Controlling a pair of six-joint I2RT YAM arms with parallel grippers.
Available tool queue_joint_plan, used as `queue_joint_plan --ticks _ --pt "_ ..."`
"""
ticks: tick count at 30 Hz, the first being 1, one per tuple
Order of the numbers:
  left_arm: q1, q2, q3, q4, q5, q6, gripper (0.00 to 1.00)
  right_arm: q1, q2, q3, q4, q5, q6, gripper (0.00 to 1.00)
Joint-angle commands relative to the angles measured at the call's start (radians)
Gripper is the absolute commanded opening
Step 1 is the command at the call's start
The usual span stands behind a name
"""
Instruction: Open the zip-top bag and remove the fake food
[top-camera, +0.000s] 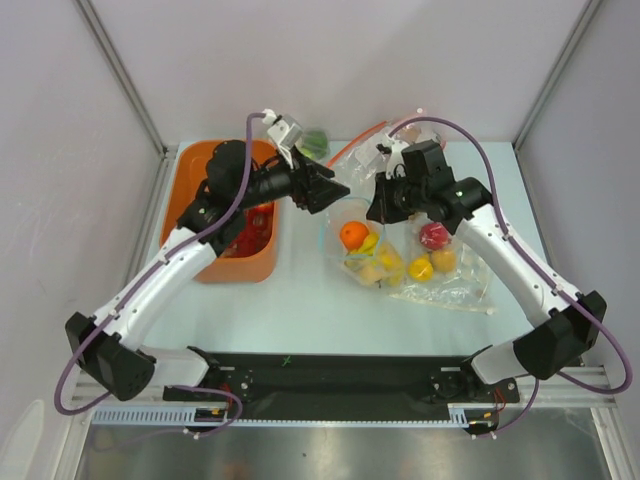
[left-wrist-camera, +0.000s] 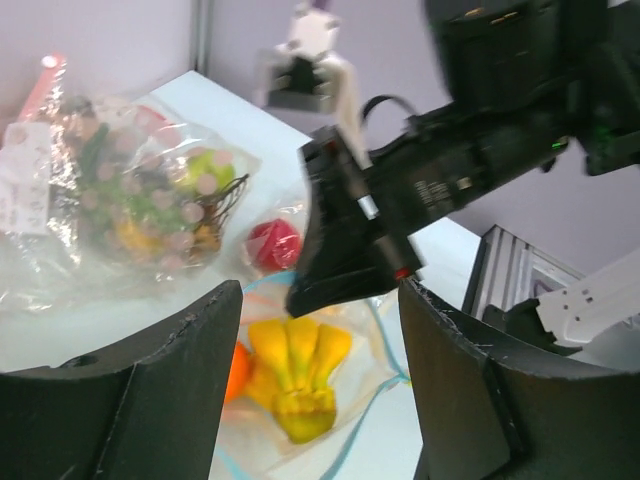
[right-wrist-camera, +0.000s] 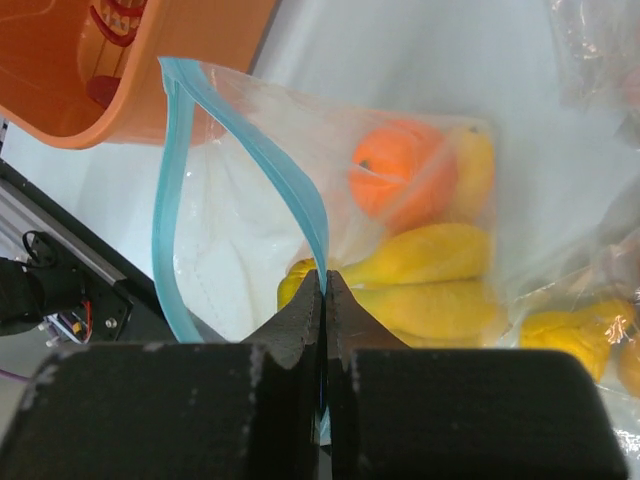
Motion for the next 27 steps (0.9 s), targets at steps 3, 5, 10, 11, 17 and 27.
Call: queue_joint_plan --ticks 3,5,10,11,17,27 --pt "-0.102 0.051 0.053 -0.162 -0.095 0.039 0.67 0.019 -0.015 -0.043 0.059 0.036 0.051 0.0" --pt "-0.136 0.075 0.051 -0.21 -0.142 0.092 0.67 0.02 -0.015 -0.063 0.076 0.04 0.06 0.0" --pt "-0.173 0.105 -0.014 -0.27 -0.185 0.139 0.67 0.02 -0.036 -0.089 0.108 0.024 0.084 0.0" --pt "-0.173 0.107 -0.03 -0.265 -0.187 0.137 0.67 0.02 -0.039 -0.098 0.112 0.019 0.089 0.0" --pt "-0.184 0.124 -0.125 -0.195 -0.182 0.162 0.68 0.02 -0.076 -0.146 0.148 -0.018 0.117 0.0" --pt "-0.207 0.145 -0.265 -0.061 -0.097 0.235 0.77 -0.042 -0.134 -0.212 0.213 -0.111 0.173 0.0"
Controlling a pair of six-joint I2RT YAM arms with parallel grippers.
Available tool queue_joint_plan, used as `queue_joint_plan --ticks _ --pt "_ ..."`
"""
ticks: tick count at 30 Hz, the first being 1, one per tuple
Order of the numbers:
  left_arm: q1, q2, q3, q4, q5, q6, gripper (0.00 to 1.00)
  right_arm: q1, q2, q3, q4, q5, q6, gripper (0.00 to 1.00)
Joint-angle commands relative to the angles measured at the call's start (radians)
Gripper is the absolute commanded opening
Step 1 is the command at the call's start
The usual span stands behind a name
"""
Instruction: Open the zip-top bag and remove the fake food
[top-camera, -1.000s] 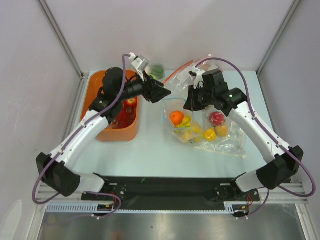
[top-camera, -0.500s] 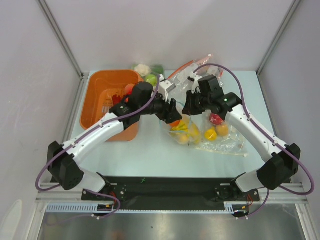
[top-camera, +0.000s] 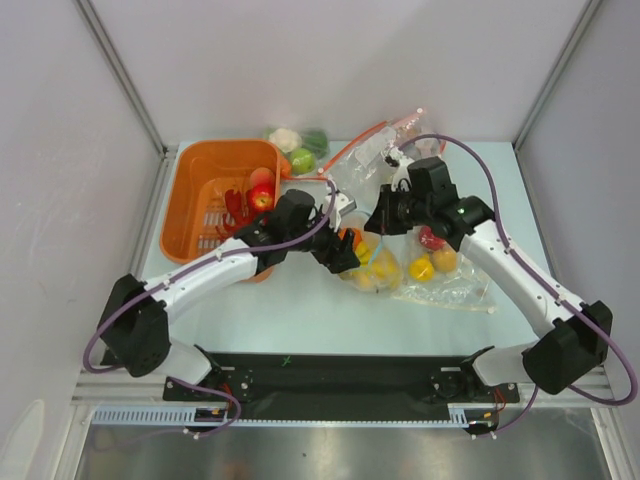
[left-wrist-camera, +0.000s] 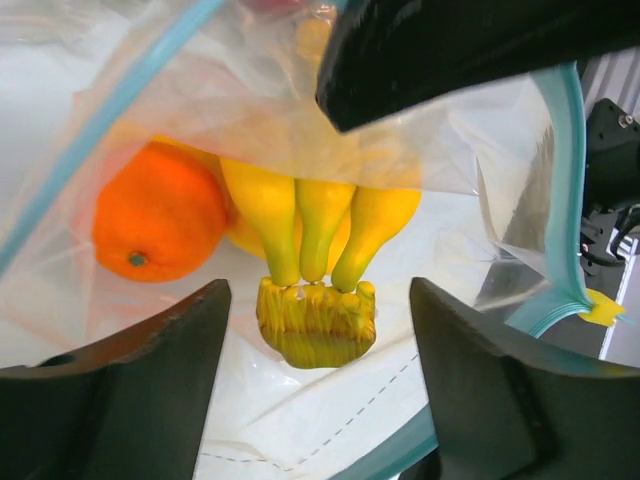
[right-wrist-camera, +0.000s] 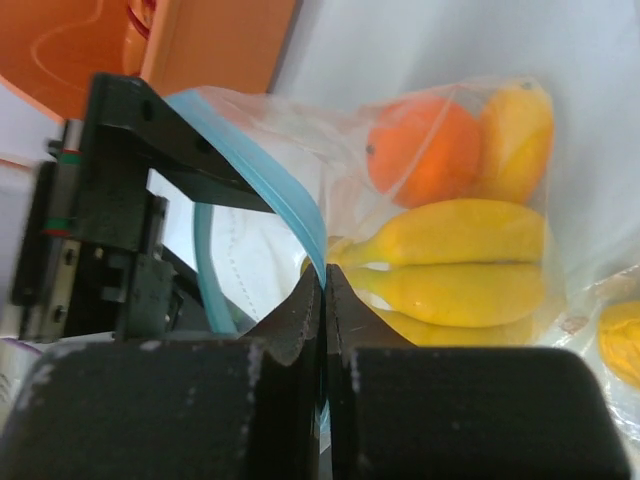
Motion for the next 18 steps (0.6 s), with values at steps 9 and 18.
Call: queue_joint_plan --ticks 9,18 --pt "-0.036 0.078 -0.003 0.068 0.07 0.102 0.87 -0.115 -0.082 -0.059 0.091 -0.139 0.053 0.0" --pt "-0.074 0.124 0.034 -0.001 0.002 0.172 0.91 -0.145 -0.079 -0.073 0.109 -0.185 0.05 0.0"
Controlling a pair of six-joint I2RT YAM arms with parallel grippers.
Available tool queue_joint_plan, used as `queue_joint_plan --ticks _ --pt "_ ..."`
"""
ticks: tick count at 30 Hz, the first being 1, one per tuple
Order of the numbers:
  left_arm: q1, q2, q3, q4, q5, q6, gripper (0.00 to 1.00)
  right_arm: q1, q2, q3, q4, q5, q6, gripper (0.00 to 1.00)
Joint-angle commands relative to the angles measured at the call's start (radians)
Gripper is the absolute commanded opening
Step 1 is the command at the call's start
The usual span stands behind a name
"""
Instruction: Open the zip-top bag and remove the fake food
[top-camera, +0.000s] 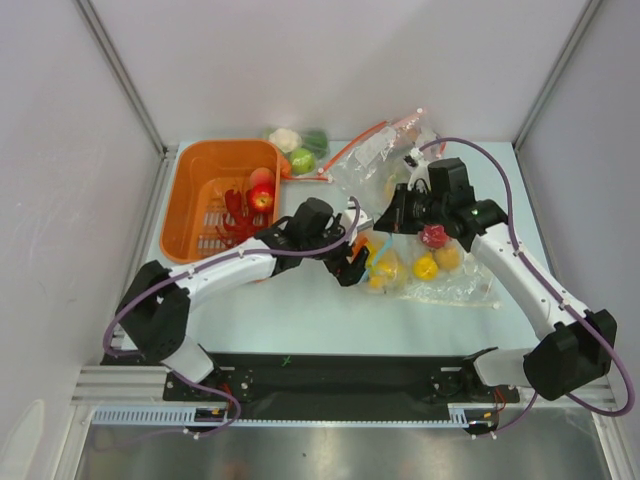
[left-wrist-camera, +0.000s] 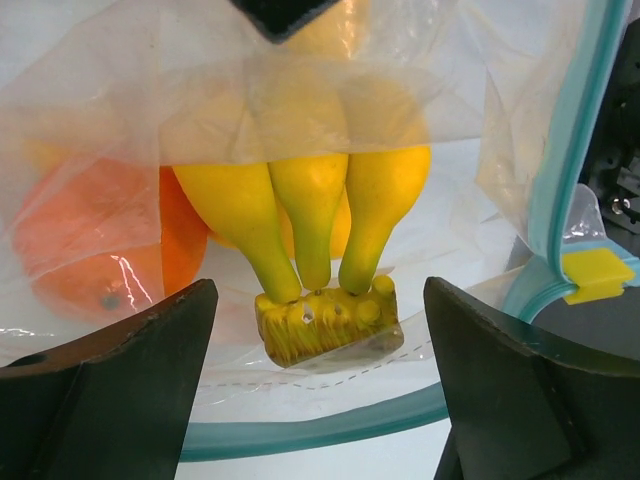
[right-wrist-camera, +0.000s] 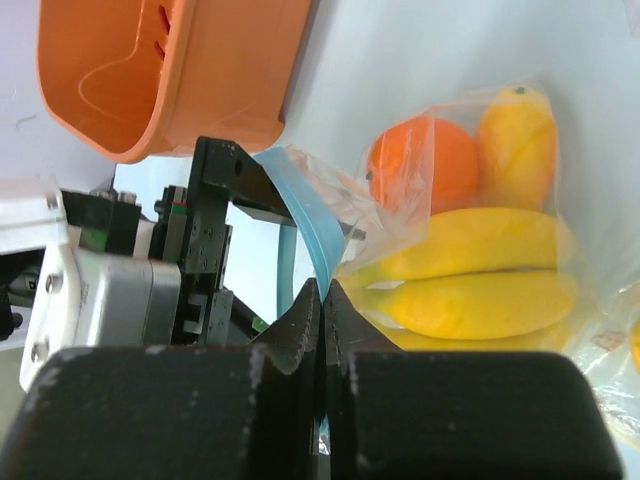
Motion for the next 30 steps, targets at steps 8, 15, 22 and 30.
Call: queue_joint_plan --ticks 8,15,22,30 --pt "-0.026 0.07 0.066 -0.025 -0.002 0.037 0.87 -0.025 -0.02 -0.004 0.074 -0.051 0.008 0.0" --pt "-0.026 0.114 0.091 -0.031 0.004 0.016 0.54 -0.025 -0.024 -0.027 0.06 -0.056 -0.003 0.0" --pt "-0.026 0.079 0.122 -0.051 -0.009 -0.024 0.16 -0.005 -0.033 -0.058 0.002 -0.023 -0.051 0.0" --pt "-0.026 0.067 0.215 -0.158 -0.008 -0.058 0.0 0.04 -0.038 -0.076 -0.02 0.033 -0.066 0.0"
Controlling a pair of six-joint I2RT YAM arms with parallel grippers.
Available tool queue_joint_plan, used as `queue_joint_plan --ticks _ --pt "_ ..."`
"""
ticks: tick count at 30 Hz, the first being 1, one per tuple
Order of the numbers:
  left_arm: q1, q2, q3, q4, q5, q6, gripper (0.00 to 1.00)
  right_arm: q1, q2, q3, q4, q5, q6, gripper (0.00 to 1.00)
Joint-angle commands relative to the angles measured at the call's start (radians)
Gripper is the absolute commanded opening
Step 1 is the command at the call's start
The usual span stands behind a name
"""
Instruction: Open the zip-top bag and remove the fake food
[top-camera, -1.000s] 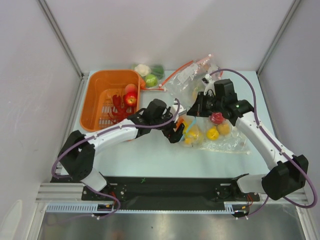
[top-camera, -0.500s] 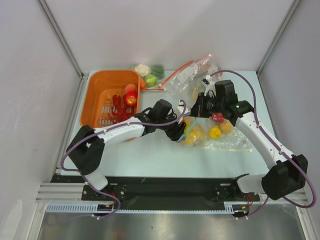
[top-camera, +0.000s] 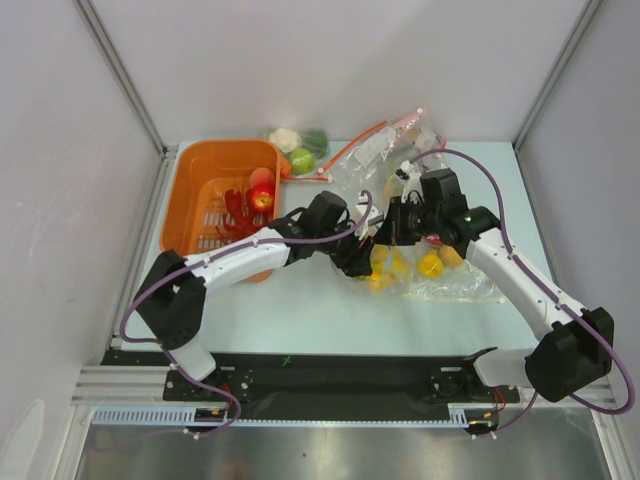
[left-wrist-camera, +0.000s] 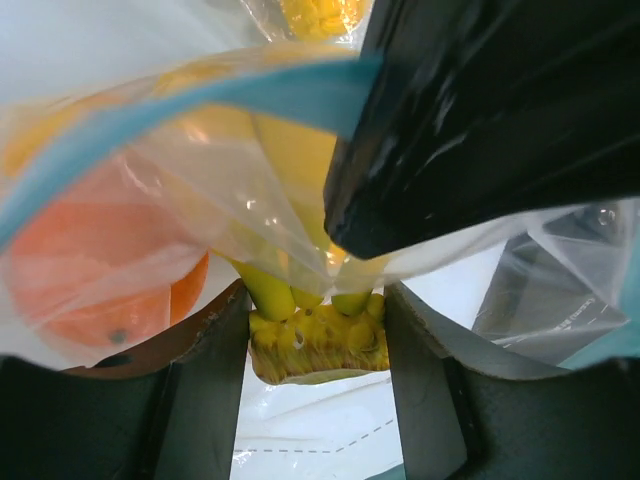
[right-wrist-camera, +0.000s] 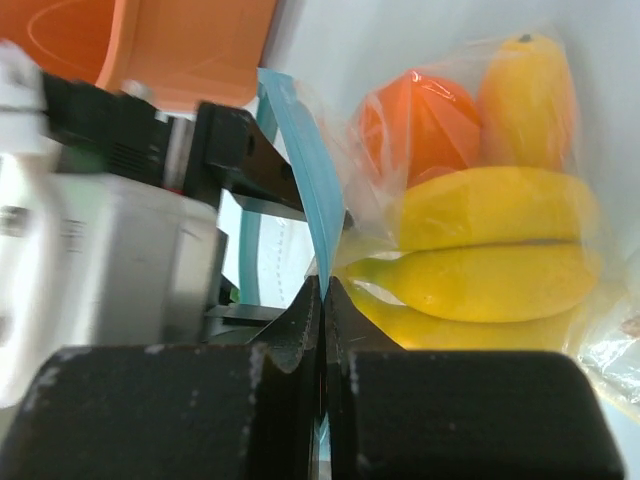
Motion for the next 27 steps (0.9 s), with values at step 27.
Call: queue_joint_plan --ticks 27 --pt "0.002 -0.094 0.282 -0.503 -0.096 0.12 0.0 0.023 -0.034 0.035 -0.085 0.186 -0.074 0.0"
